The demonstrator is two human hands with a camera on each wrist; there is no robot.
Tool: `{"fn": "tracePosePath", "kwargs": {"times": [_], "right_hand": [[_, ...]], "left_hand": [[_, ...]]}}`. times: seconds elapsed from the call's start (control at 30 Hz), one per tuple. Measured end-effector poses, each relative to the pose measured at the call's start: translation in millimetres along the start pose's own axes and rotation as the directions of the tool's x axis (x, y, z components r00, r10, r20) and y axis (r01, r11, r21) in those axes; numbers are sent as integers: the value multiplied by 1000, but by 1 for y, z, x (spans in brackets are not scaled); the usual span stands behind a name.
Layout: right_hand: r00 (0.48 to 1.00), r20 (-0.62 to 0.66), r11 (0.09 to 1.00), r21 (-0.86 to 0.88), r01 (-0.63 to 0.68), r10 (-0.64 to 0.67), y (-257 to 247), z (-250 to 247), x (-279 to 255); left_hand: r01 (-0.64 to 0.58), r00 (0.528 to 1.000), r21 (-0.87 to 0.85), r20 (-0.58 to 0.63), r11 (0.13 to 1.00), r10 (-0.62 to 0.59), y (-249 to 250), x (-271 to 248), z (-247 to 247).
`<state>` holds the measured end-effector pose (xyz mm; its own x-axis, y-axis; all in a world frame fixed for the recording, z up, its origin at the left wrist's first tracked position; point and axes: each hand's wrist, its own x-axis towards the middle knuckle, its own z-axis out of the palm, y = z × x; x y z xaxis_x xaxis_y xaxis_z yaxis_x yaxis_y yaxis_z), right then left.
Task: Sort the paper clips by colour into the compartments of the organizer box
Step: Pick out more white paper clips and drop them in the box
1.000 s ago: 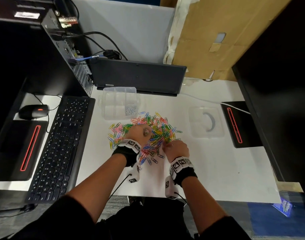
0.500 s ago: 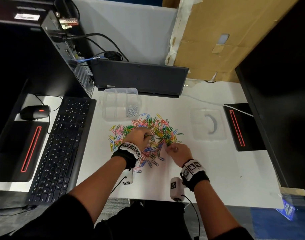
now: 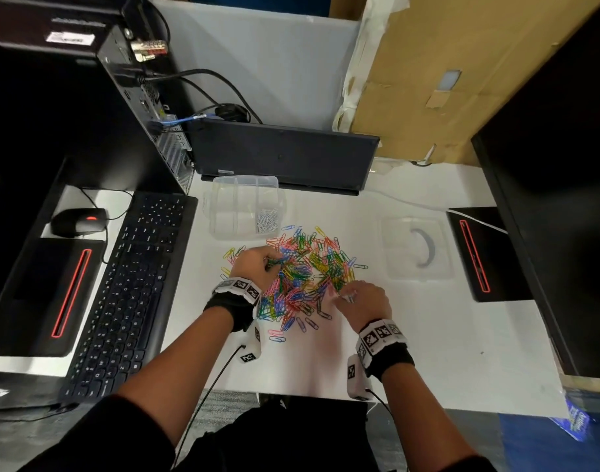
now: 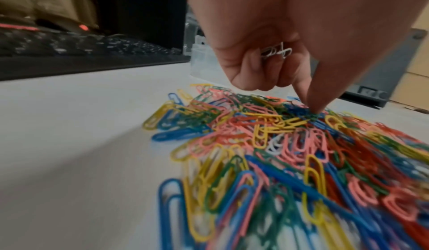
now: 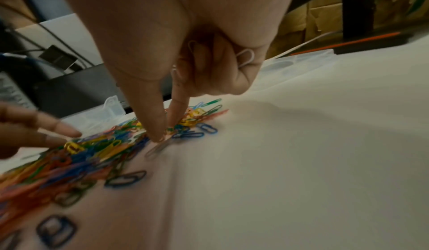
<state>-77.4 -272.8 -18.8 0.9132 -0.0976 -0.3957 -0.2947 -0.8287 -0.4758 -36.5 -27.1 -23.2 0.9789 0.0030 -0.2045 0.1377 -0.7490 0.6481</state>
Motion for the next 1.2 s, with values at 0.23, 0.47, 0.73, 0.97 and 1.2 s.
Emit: {"fn": "tracePosePath", "kwargs": {"times": [0.23, 0.47, 0.73, 0.97, 1.2], "right_hand": [[992, 32, 981, -149, 124, -120, -2, 4, -5], [976, 167, 987, -55, 151, -140, 15, -4, 3], [902, 430, 415, 814, -407, 42, -4, -5, 4], [836, 441, 153, 897, -414, -326, -26, -10, 14], [871, 474, 298, 856, -423, -125, -53, -10, 36]], "left_hand": [[-150, 985, 164, 114, 975, 133, 23, 0, 12], [-288, 937, 273, 279, 918, 211, 20, -5, 14], [-315, 936, 199, 225, 928, 270, 13, -5, 15], [-236, 964, 271, 190, 933, 188, -7, -10, -11], [-137, 990, 256, 73, 957, 122, -1, -6, -15]]}}
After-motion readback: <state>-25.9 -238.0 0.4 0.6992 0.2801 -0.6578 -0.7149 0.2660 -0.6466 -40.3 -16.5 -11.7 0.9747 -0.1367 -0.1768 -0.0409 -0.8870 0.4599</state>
